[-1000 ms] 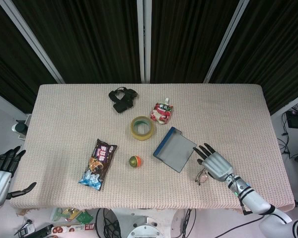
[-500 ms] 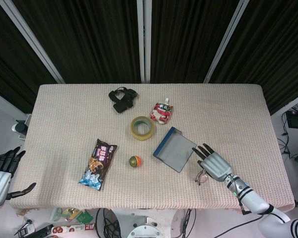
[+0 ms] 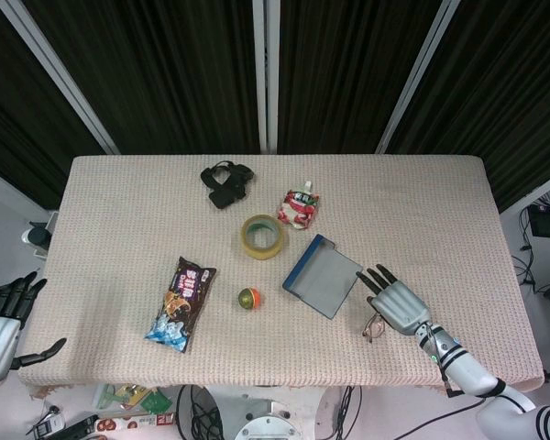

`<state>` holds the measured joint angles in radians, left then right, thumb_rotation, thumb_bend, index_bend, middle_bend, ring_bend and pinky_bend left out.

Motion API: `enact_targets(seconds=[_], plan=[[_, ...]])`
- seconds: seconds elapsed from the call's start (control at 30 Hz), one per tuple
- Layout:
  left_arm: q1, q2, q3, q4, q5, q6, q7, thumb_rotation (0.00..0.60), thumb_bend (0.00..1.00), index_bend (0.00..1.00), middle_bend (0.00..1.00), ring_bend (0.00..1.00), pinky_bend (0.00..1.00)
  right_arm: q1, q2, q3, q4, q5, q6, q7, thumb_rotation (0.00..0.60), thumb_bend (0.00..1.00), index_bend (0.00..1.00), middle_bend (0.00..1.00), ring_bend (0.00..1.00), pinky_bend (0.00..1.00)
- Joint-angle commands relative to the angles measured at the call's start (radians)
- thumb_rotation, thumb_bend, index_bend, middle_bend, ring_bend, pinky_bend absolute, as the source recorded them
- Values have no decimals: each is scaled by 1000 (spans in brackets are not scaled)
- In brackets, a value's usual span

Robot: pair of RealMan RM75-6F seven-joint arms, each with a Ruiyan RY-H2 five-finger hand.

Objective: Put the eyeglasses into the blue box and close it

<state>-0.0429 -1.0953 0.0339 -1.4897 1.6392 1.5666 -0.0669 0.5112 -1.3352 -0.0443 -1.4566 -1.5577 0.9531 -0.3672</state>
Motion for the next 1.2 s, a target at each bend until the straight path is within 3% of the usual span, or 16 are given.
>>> enact_targets(seconds=[0.03,0.3,0.8,1.2], plan=[[0,0,0,0,1,0,0,383,150,26,16,57,193,0,5,4,-6,-6,16,16,600,410,651,0,0,0],[-2,4,-2,-3,2,1,0,384,150,26,16,57,193,20,-34,40,0,-19,52,22,600,411,663,0,0,0],[4,14,-1,-1,-7,4,-11,383,149,26,16,57,193,154,-221,174,106,113,-44,-77,600,419,668,0,0,0],[10,14,1,18,-9,7,-32,384,150,26,16,57,193,217,-327,200,219,187,-77,-122,600,414,666,0,0,0]])
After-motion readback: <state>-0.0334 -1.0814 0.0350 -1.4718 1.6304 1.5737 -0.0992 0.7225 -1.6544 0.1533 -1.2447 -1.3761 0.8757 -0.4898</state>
